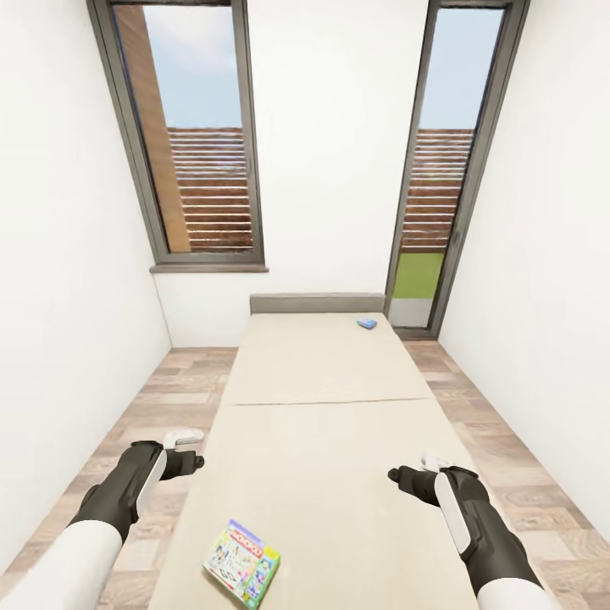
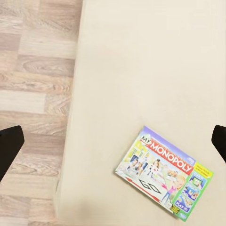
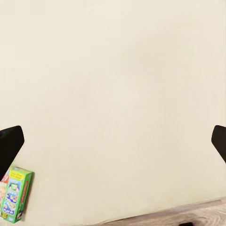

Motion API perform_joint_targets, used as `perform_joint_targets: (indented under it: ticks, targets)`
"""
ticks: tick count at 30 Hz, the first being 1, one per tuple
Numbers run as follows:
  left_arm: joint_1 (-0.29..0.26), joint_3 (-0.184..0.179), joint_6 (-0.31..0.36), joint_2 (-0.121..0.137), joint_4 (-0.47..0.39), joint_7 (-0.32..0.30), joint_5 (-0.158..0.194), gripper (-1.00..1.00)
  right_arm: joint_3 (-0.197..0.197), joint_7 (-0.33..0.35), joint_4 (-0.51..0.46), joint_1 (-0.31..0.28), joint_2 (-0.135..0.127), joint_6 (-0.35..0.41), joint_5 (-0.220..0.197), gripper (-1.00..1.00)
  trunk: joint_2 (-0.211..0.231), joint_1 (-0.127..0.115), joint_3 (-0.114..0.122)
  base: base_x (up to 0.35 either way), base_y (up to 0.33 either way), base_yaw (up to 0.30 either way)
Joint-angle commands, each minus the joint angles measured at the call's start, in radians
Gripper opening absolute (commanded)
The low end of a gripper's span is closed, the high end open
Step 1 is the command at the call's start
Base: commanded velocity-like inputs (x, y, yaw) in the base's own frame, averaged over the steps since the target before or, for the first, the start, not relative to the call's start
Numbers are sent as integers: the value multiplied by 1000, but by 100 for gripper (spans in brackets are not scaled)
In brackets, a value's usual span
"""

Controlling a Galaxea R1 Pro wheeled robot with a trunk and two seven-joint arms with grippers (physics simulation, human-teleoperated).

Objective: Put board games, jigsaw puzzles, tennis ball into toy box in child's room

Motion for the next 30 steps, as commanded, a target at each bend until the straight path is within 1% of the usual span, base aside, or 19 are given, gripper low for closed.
perform_joint_targets:
  ticks: [1,7,19,23,30]
  targets:
    - [-1,2,5,0,-1,-4,0,100,-2,-8,-1,-1,1,4,-11,100,-2,1,-2,186,115,0]
    - [-1,2,4,0,-1,-4,0,100,-3,-8,-2,-1,0,4,-12,100,-2,1,-2,82,48,0]
    - [-1,1,4,-2,-1,-3,-1,100,-1,-8,-2,-1,7,4,-11,100,-2,1,-2,19,7,0]
    - [-1,1,3,-2,-1,-3,-1,100,-2,-8,-2,-1,7,5,-11,100,-2,1,-2,147,49,0]
    - [-1,1,-43,-2,0,-2,-2,100,-2,-8,-2,-1,7,5,-10,100,-2,1,-2,169,48,0]
